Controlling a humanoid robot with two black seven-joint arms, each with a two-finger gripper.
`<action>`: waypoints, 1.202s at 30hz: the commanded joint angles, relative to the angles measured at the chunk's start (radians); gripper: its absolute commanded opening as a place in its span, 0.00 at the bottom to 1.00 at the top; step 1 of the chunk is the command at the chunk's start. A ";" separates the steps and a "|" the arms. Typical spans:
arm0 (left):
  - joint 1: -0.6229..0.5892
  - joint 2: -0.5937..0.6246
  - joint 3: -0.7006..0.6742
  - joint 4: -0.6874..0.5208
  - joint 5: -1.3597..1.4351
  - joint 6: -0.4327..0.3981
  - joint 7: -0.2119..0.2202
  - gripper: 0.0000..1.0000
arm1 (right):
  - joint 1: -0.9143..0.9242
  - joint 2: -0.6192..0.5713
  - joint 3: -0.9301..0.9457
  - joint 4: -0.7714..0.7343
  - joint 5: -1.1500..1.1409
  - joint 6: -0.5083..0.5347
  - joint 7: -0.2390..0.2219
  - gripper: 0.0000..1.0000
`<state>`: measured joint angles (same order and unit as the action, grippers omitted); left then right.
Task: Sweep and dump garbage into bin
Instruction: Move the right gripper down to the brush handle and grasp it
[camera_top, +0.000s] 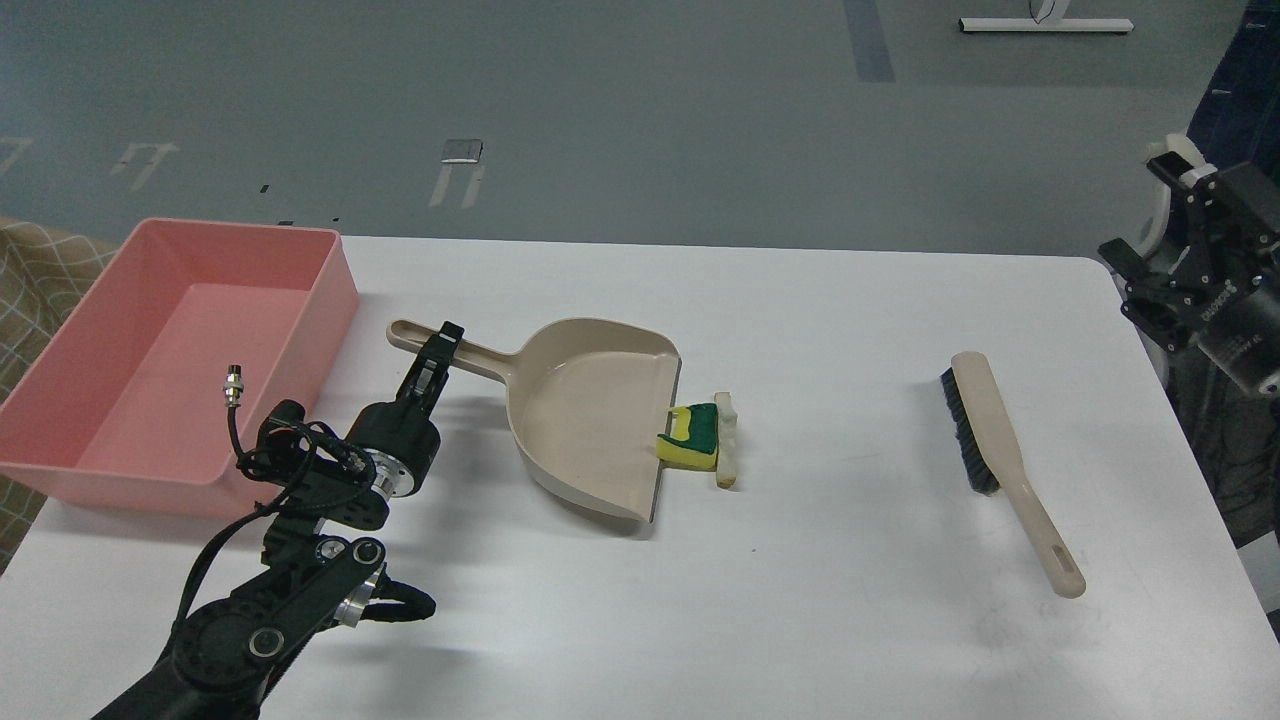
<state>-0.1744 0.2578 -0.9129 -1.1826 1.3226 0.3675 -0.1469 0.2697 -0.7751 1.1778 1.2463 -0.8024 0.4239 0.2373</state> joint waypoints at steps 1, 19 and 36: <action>0.000 -0.008 0.000 -0.002 0.001 0.016 -0.003 0.00 | -0.059 -0.148 -0.058 0.099 -0.004 -0.002 -0.027 1.00; 0.007 -0.017 0.000 -0.015 0.003 0.110 -0.075 0.00 | -0.095 -0.512 -0.310 0.341 -0.144 -0.002 -0.099 0.99; 0.007 -0.031 0.000 -0.029 0.001 0.110 -0.085 0.00 | -0.101 -0.411 -0.386 0.344 -0.257 -0.013 -0.196 0.70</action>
<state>-0.1692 0.2271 -0.9128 -1.2092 1.3239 0.4773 -0.2316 0.1645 -1.2114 0.7993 1.5908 -1.0239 0.4095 0.0463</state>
